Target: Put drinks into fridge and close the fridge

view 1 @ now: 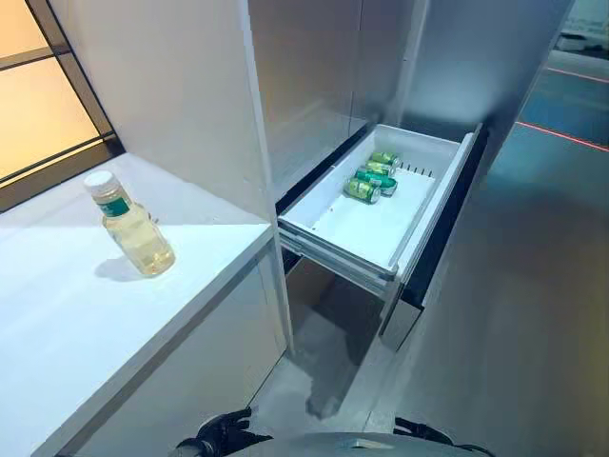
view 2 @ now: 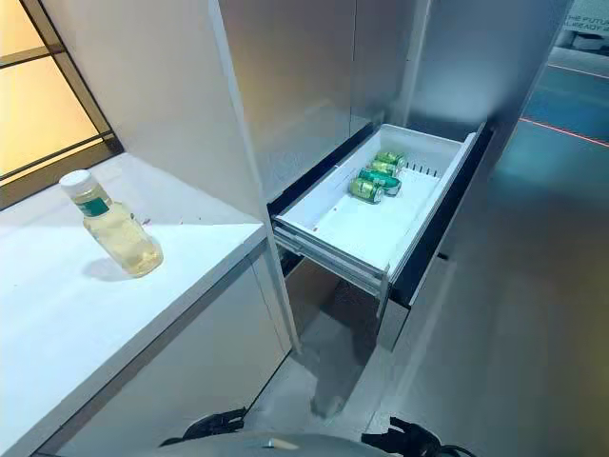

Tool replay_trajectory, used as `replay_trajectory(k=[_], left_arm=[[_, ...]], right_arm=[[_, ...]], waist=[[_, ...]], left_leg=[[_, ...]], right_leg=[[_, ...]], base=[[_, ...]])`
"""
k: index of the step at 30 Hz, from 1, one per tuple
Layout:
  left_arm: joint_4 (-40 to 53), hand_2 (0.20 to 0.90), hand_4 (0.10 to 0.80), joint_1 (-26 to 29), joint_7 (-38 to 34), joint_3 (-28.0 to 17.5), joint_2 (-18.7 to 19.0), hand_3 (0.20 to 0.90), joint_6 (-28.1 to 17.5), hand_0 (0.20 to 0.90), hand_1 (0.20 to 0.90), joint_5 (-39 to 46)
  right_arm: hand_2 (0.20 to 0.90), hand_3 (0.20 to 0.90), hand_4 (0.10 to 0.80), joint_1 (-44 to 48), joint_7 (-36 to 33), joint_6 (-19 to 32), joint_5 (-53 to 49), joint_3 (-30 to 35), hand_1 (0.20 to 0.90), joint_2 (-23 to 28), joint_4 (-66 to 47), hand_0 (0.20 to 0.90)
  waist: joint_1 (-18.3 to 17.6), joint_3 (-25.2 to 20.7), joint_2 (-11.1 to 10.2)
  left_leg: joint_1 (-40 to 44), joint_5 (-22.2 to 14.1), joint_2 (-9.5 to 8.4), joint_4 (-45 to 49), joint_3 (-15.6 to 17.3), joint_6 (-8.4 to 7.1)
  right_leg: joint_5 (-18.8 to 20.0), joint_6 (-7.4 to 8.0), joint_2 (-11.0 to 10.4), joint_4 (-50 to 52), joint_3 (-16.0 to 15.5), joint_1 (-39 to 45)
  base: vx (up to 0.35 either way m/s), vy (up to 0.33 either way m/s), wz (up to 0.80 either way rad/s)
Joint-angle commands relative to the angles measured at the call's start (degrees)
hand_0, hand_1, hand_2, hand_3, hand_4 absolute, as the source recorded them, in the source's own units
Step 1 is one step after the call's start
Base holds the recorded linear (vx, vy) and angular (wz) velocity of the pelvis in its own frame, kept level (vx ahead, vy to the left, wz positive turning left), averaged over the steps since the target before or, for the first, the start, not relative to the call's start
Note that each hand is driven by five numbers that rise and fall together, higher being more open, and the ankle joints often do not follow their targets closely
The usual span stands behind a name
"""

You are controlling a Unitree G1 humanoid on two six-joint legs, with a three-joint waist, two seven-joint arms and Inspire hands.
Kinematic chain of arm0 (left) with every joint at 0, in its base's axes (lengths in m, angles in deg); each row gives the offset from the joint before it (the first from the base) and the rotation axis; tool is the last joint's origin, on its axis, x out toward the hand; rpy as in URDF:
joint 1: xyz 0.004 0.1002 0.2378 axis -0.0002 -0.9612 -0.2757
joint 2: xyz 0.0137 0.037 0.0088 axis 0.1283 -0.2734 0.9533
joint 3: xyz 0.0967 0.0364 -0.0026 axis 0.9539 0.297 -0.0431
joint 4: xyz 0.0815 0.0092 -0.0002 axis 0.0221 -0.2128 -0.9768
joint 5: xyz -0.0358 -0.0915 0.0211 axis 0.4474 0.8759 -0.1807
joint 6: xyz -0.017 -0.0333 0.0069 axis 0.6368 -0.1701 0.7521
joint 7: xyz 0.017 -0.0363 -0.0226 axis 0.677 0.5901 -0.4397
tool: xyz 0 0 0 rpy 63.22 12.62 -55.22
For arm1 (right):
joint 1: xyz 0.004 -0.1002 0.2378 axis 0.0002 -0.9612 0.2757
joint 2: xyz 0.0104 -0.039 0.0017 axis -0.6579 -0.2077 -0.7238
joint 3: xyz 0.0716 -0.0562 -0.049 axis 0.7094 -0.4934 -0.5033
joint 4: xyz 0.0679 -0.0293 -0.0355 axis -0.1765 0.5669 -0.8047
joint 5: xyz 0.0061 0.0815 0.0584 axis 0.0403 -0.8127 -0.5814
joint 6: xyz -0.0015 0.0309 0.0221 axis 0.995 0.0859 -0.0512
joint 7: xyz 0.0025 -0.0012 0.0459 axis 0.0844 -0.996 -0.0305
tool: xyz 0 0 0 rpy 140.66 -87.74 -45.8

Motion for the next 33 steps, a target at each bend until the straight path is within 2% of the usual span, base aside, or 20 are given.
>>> replay_trajectory(k=[1,8,19,22,23,25,27,30,32,33], left_arm=[[-2.15,0.900,0.800,4.77,1.21,0.08,-0.16,0.900,-2.27,0.900,0.900,0.67],[-1.95,0.900,0.800,4.60,0.00,0.00,-0.11,0.900,-3.26,0.900,0.900,1.68],[-2.88,0.900,0.800,4.93,-3.18,0.13,-0.03,0.900,-5.61,0.900,0.900,-1.97],[-3.01,0.900,0.800,5.39,-6.89,1.31,0.42,0.900,-5.56,0.900,0.900,-7.83],[-2.88,0.900,0.800,5.93,-9.04,2.57,1.00,0.900,-5.93,0.900,0.900,-14.17],[-2.21,0.900,0.800,6.81,-10.35,5.48,2.02,0.900,-5.78,0.900,0.900,-19.34],[-1.34,0.900,0.800,7.73,-9.31,7.28,2.60,0.900,-4.78,0.900,0.900,-21.47],[1.92,0.900,0.800,9.66,-2.94,9.77,3.89,0.900,-4.70,0.900,0.900,-23.12],[6.20,0.900,0.800,11.30,5.54,11.22,5.16,0.900,-4.00,0.900,0.900,-20.64],[10.08,0.900,0.800,12.33,11.31,12.11,5.91,0.900,-1.73,0.900,0.900,-18.57]], right_arm=[[0.900,0.900,0.800,4.57,0.43,1.17,1.26,-1.17,0.900,0.44,2.09,0.900],[0.900,0.900,0.800,4.60,0.72,1.32,1.47,-0.92,0.900,0.67,2.26,0.900],[0.900,0.900,0.800,4.78,0.83,1.37,1.96,-1.14,0.900,0.50,2.60,0.900],[0.900,0.900,0.800,4.81,0.89,1.44,2.03,-1.35,0.900,0.62,2.76,0.900],[0.900,0.900,0.800,4.89,0.92,1.46,2.02,-1.70,0.900,0.70,2.83,0.900],[0.900,0.900,0.800,4.95,1.12,1.35,2.38,-2.18,0.900,0.98,2.78,0.900],[0.900,0.900,0.800,5.15,1.29,1.15,2.73,-2.61,0.900,1.30,2.78,0.900],[0.900,0.900,0.800,5.52,1.62,0.46,3.25,-3.14,0.900,2.01,2.27,0.900],[0.900,0.900,0.800,5.88,1.69,-0.32,3.25,-3.58,0.900,2.60,1.64,0.900],[0.900,0.900,0.800,6.20,1.89,-0.87,3.40,-3.67,0.900,3.07,1.19,0.900]], waist=[[1.00,2.19,0.27],[1.20,2.21,0.33],[0.92,1.95,0.35],[0.73,1.88,0.50],[0.53,1.89,0.64],[0.06,1.86,0.88],[-0.29,1.84,1.15],[-0.87,1.86,1.63],[-1.16,2.01,2.01],[-1.33,2.11,2.28]], left_leg=[[-0.38,-7.75,-5.16,3.04,3.36,4.49],[-0.43,-7.75,-5.25,3.05,3.11,4.47],[-0.04,-7.76,-5.27,2.78,3.23,4.45],[-0.03,-7.81,-5.23,2.86,3.37,4.40],[-0.03,-7.76,-5.20,2.86,3.52,4.41],[0.03,-7.74,-5.13,2.84,3.75,4.37],[0.17,-7.75,-5.06,2.70,3.95,4.37],[0.17,-7.67,-4.98,2.53,4.17,4.33],[0.09,-7.58,-4.88,2.50,4.27,4.26],[-0.03,-7.46,-4.84,2.38,4.27,4.28]], right_leg=[[-3.23,1.13,1.86,4.77,-3.37,-2.76],[-3.29,1.13,1.82,4.77,-3.62,-2.66],[-3.38,1.03,1.91,4.71,-3.52,-2.45],[-3.44,1.04,1.88,4.77,-3.49,-2.46],[-3.45,1.04,1.86,4.81,-3.45,-2.51],[-3.53,1.08,1.92,4.94,-3.21,-2.63],[-3.58,1.14,1.97,4.98,-2.97,-2.70],[-3.53,1.35,2.04,4.96,-2.42,-2.90],[-3.47,1.55,2.00,5.10,-2.13,-3.13],[-3.36,1.68,2.03,5.11,-1.93,-3.35]], base=[[0.000,0.000,0.00],[0.000,0.000,0.00],[0.000,0.000,0.00],[0.000,0.000,0.00],[0.000,0.000,0.00],[0.000,0.000,0.00],[0.000,0.000,0.00],[-0.005,0.031,-0.06],[-0.021,0.032,-0.14],[-0.033,0.029,-0.11]])
